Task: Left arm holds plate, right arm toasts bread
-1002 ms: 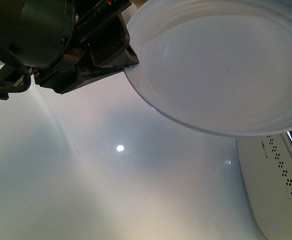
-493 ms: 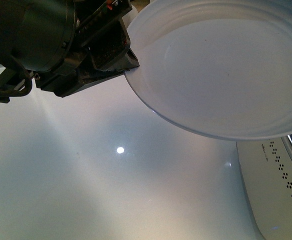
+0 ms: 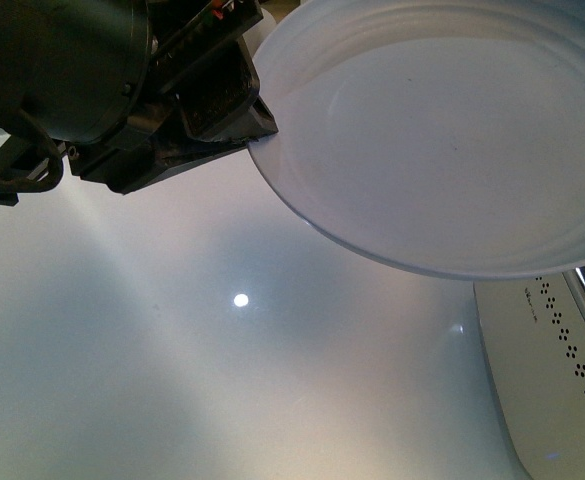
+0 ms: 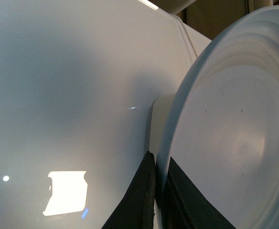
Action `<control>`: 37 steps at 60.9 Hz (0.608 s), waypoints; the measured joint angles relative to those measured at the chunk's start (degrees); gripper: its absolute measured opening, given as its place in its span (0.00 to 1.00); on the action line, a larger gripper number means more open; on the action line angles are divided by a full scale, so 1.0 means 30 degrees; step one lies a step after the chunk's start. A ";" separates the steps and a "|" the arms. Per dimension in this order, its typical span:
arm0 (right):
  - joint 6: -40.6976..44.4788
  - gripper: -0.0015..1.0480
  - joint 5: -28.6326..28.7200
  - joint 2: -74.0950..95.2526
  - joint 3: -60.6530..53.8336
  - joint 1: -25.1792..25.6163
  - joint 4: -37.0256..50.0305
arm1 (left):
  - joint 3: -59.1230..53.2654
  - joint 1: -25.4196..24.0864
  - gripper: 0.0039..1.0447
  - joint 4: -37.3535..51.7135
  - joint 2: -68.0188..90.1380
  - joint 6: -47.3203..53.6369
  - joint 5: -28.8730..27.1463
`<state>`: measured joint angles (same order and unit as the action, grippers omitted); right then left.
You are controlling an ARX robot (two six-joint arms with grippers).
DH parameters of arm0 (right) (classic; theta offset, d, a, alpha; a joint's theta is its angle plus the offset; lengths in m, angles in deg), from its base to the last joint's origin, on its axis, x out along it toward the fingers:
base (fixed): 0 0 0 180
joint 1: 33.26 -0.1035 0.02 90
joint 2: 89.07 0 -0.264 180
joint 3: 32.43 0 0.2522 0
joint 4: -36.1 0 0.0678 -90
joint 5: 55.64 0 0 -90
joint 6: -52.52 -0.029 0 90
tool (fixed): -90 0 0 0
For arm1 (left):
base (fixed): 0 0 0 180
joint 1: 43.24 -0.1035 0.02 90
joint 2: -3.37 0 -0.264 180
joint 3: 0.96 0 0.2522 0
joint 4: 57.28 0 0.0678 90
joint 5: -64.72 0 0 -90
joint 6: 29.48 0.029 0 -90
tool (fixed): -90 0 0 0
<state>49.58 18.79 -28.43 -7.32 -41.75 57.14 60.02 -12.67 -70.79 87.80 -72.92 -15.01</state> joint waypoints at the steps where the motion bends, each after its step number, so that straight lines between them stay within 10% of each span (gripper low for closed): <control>1: 0.0109 0.04 -0.0007 0.0342 -0.0044 0.0022 0.0342 | 0.0000 0.0000 0.03 0.0000 0.0000 0.0007 0.0000; 37: -0.0051 0.04 0.0000 0.6025 -0.0969 -0.0051 0.4452 | 0.0000 0.0000 0.03 0.0000 0.0000 0.0000 0.0007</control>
<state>49.43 18.79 -10.35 -10.22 -41.91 70.50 60.02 -12.67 -70.79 87.80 -72.92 -14.99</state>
